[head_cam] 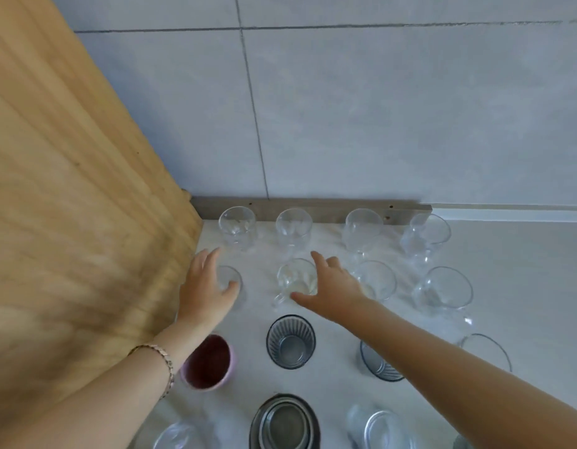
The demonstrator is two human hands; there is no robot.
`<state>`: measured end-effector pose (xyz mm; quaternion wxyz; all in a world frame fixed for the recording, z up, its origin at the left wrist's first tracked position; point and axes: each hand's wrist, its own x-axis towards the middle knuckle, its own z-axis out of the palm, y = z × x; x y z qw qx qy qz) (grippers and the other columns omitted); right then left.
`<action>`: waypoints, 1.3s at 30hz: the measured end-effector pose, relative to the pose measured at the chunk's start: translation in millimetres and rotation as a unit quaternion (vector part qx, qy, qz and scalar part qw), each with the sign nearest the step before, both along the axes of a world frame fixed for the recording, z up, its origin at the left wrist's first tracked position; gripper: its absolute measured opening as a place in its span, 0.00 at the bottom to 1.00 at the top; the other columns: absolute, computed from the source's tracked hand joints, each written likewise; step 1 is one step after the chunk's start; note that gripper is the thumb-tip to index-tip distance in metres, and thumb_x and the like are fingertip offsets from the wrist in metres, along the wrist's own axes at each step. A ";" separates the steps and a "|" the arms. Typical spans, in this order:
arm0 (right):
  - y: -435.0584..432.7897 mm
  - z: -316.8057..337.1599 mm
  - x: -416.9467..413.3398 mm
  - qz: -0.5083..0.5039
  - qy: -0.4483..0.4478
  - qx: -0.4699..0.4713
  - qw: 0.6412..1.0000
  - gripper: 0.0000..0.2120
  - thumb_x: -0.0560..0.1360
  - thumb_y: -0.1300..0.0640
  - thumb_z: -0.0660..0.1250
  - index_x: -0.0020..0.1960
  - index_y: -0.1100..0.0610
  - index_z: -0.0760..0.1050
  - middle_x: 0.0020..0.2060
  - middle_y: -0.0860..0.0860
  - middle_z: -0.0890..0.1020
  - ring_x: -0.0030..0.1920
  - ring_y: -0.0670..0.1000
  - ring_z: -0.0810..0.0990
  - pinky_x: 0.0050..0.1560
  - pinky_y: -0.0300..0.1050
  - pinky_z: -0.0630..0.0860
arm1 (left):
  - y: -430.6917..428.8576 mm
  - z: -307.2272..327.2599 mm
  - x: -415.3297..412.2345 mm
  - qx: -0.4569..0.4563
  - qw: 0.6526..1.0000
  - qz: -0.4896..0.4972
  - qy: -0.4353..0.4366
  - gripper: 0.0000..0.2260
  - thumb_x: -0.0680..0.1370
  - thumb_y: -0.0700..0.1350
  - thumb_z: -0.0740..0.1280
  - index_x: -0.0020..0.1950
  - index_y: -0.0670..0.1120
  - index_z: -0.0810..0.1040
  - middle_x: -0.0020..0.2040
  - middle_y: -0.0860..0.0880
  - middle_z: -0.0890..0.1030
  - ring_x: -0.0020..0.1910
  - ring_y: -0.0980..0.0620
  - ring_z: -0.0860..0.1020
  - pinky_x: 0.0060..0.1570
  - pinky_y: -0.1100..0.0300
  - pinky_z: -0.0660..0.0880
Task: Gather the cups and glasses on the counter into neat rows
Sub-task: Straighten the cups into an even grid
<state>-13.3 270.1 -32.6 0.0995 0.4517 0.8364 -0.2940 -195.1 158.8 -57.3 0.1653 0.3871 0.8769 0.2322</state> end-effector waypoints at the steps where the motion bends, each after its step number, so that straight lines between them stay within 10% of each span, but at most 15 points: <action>1: -6.4 -6.2 -13.4 -0.024 -0.008 -0.021 0.999 0.44 0.71 0.39 0.67 0.76 0.51 0.48 0.69 0.57 0.63 0.67 0.61 0.70 0.64 0.53 0.71 | -5.1 -4.4 -6.2 -0.031 0.999 -0.021 -0.022 0.31 0.73 0.44 0.68 0.74 0.44 0.59 0.75 0.45 0.60 0.75 0.48 0.57 0.72 0.54 0.58; 11: -29.7 -26.6 -40.0 -0.032 0.032 -0.069 0.997 0.41 0.66 0.59 0.72 0.73 0.45 0.56 0.72 0.51 0.59 0.66 0.59 0.69 0.60 0.50 0.75 | -15.3 -9.9 -18.4 -0.176 0.982 -0.018 -0.070 0.41 0.69 0.57 0.71 0.75 0.54 0.53 0.67 0.42 0.58 0.66 0.40 0.68 0.64 0.53 0.69; 16: -34.7 -32.9 -47.5 -0.135 -0.011 -0.062 0.989 0.47 0.67 0.46 0.73 0.76 0.50 0.48 0.68 0.58 0.62 0.64 0.61 0.72 0.62 0.51 0.73 | -12.1 -2.9 -19.9 -0.243 0.966 -0.040 -0.084 0.42 0.68 0.48 0.72 0.75 0.56 0.50 0.69 0.41 0.59 0.60 0.40 0.75 0.56 0.56 0.74; 22: -30.9 -39.2 -57.1 -0.167 0.017 -0.060 0.984 0.44 0.65 0.50 0.73 0.74 0.49 0.52 0.64 0.56 0.67 0.55 0.60 0.78 0.52 0.50 0.79 | -2.4 -6.0 -24.0 -0.164 0.973 0.015 -0.165 0.41 0.58 0.59 0.72 0.68 0.58 0.58 0.54 0.39 0.80 0.48 0.39 0.82 0.50 0.50 0.80; 39: -30.4 -44.1 -56.7 -0.141 0.028 -0.050 0.988 0.44 0.65 0.50 0.72 0.73 0.47 0.51 0.63 0.55 0.66 0.55 0.59 0.77 0.51 0.53 0.81 | 2.3 -17.6 -23.5 -0.108 0.987 -0.010 -0.120 0.42 0.63 0.60 0.74 0.71 0.55 0.58 0.58 0.43 0.78 0.51 0.43 0.81 0.51 0.54 0.76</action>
